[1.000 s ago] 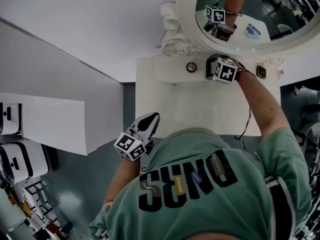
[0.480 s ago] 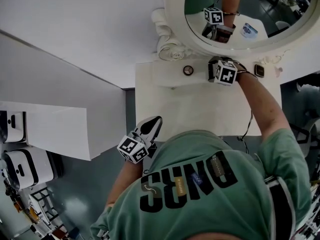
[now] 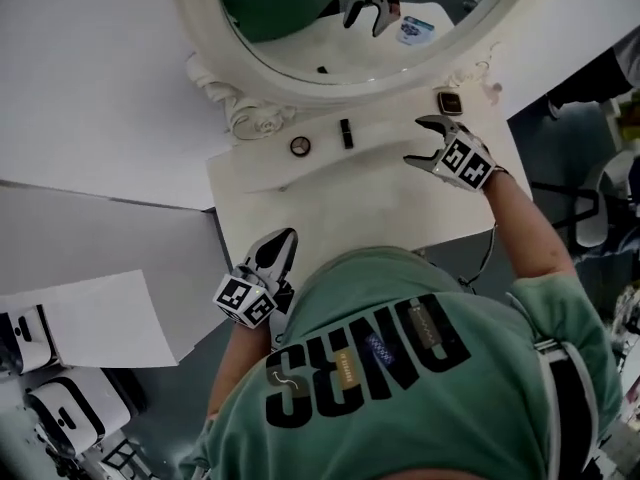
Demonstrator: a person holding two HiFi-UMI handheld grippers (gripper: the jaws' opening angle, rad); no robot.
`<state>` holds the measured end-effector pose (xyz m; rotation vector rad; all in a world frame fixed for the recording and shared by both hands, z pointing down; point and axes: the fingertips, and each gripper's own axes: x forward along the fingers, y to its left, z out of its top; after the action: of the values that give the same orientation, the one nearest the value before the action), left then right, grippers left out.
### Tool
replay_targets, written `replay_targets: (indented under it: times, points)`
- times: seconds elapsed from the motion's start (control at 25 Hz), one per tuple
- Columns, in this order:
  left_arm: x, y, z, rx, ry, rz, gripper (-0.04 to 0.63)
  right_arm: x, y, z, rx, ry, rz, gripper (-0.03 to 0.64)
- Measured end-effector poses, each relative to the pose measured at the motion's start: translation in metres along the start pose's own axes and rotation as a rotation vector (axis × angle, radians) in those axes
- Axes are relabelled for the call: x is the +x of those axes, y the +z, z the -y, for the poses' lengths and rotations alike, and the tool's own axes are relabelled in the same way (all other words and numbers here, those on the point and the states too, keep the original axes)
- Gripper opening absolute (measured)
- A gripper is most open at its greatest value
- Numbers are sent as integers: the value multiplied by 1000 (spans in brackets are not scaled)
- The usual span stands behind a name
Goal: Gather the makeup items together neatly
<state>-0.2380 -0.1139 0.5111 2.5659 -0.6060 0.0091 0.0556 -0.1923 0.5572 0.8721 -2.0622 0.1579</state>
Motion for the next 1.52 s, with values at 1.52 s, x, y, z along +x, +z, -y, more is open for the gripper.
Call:
replay_targets:
  times: [1.52]
  points:
    - [195, -8, 107, -30, -74, -17, 9, -55, -237, 29, 597, -17, -24, 101]
